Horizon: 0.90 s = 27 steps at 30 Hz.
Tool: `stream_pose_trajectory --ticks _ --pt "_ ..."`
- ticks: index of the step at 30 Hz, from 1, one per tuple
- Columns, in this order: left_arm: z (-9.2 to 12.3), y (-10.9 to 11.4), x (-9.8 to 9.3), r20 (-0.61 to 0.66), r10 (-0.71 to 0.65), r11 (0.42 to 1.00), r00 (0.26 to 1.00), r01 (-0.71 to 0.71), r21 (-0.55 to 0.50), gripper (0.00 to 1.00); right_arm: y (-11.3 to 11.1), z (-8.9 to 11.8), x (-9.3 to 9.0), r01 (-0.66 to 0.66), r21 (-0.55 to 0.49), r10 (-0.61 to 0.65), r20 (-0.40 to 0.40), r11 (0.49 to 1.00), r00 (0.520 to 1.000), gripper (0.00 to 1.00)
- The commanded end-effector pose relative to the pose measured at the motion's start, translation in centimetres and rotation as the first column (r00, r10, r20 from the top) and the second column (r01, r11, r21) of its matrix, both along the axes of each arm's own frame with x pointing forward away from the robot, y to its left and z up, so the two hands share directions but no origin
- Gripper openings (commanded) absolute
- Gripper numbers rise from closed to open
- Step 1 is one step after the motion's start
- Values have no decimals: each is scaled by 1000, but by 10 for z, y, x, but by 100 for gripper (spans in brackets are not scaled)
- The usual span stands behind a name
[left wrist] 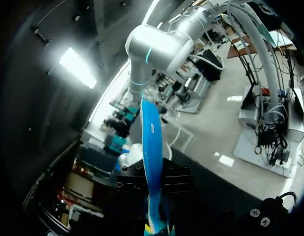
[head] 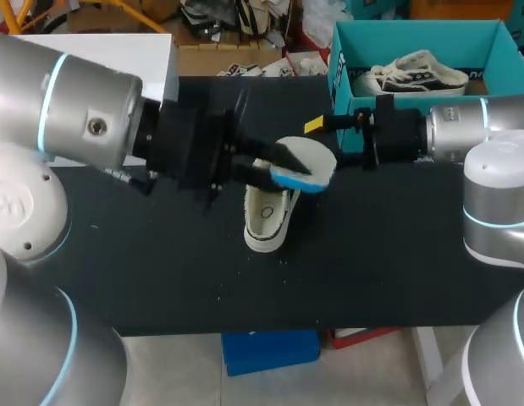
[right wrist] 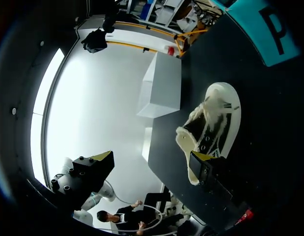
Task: Take the shoe out of the shoebox, open the shoe tongue, remove and reinsert the insole, then place the shoe into the shoebox
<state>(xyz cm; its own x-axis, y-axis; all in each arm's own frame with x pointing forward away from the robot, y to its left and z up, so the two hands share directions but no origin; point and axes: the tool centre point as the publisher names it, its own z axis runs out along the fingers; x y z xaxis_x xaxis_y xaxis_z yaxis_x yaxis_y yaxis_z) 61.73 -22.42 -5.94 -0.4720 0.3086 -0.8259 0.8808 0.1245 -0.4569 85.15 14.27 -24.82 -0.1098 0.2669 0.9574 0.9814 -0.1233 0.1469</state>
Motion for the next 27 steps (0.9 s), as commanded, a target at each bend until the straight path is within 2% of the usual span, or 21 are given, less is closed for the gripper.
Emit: stream_pose_trajectory --ticks 1,5,7,22,27 --pt "-73 42 -64 96 91 965 991 -63 -255 0 1 -1 0 4 1 -4 1 1000 1000 100" --pt "-91 46 -75 156 68 962 985 -23 -273 0 1 -1 0 4 1 -4 1 1000 1000 100" --pt "-101 47 -79 120 80 963 990 -45 -267 0 1 -1 0 4 1 -4 1 1000 1000 100" --pt "-104 45 -80 144 76 962 987 -35 -271 0 1 -1 0 4 1 -4 1 1000 1000 100" --pt "-133 42 -87 245 57 962 968 12 -272 0 1 -1 0 4 1 -4 1 1000 1000 100"
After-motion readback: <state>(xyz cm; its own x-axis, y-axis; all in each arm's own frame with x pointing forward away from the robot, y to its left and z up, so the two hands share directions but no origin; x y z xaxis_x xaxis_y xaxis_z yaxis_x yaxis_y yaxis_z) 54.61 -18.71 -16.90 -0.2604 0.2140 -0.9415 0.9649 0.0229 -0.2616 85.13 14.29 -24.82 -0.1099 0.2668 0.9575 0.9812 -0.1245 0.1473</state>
